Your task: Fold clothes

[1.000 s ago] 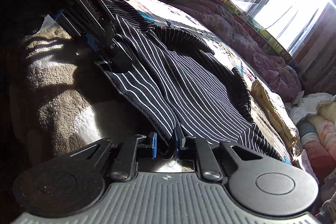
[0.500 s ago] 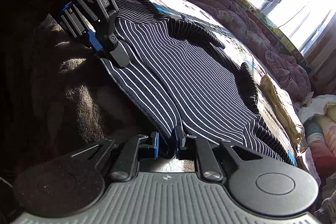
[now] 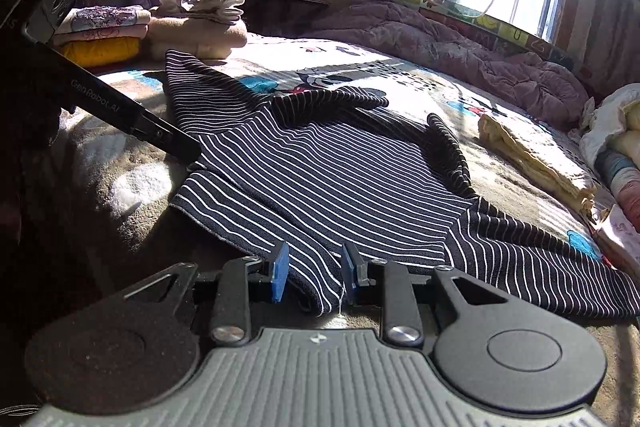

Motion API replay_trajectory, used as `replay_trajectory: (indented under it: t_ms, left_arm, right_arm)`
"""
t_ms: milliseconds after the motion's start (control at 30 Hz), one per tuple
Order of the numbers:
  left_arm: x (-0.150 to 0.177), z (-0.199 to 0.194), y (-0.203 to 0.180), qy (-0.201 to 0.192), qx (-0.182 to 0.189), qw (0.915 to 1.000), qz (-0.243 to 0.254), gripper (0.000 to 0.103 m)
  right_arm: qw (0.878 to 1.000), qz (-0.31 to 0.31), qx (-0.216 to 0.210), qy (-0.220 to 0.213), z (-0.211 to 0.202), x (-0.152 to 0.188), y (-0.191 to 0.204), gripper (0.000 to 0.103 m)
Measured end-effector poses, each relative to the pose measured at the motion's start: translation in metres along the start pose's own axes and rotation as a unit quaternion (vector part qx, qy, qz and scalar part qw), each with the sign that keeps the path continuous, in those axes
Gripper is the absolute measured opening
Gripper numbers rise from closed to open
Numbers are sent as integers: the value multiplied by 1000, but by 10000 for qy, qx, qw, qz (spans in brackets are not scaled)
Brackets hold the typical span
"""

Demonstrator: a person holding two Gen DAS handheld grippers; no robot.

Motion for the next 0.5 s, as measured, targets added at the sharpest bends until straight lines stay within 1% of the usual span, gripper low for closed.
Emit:
replay_trajectory:
  t_ms: [33,67,100,133,167,200,233,300,333,367,400,433,467,500]
  left_arm:
    - [0,4,-3,-25,38,10000,84,34]
    - [2,14,-5,138,22,9998,143,34]
    - [9,27,-5,416,-24,9988,257,37]
    - [14,38,-6,672,-71,9970,368,38]
    - [14,39,-8,589,-120,9973,417,35]
    - [13,40,-10,503,-162,9975,470,35]
    - [10,37,-17,388,-79,9975,580,35]
    - [11,41,-36,288,125,9956,878,35]
    - [12,43,-45,238,227,9942,1027,35]
    - [13,45,-55,188,329,9923,1175,35]
    - [14,47,-64,138,431,9902,1323,35]
    - [15,49,-74,87,533,9877,1471,35]
    - [16,51,-83,37,634,9848,1618,35]
    - [17,52,-93,-14,735,9816,1764,35]
  right_arm:
    - [9998,148,30,-85,2,-1,-3,28]
    - [9997,256,-28,8,10,3,-4,28]
    - [9983,395,-241,341,25,13,-2,29]
    - [9967,438,-392,564,33,20,2,30]
    - [9970,400,-399,534,30,22,5,32]
    - [9976,349,-382,459,26,22,7,32]
    - [9976,416,-386,408,20,21,5,30]
    - [9967,758,-238,134,3,21,-8,29]
    - [9956,925,-113,81,-1,23,-15,29]
    - [9918,1270,150,58,-5,28,-29,29]
    - [9833,1801,260,4,-6,37,-46,29]
    - [9713,2356,334,-57,-6,46,-63,31]
    - [9560,2904,407,-118,-7,56,-80,32]
    - [9326,3580,414,-215,-7,69,-99,33]
Point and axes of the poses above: each gripper's, at about its wrist camera, not at the fingertips, and z roughly the way its jaws point, y to its left, x to its underside, the point moved 5 cm from there along z, roughly the way its jaws point, and after that the axes turned 9 degrees about -z, right-handed, at the moved point
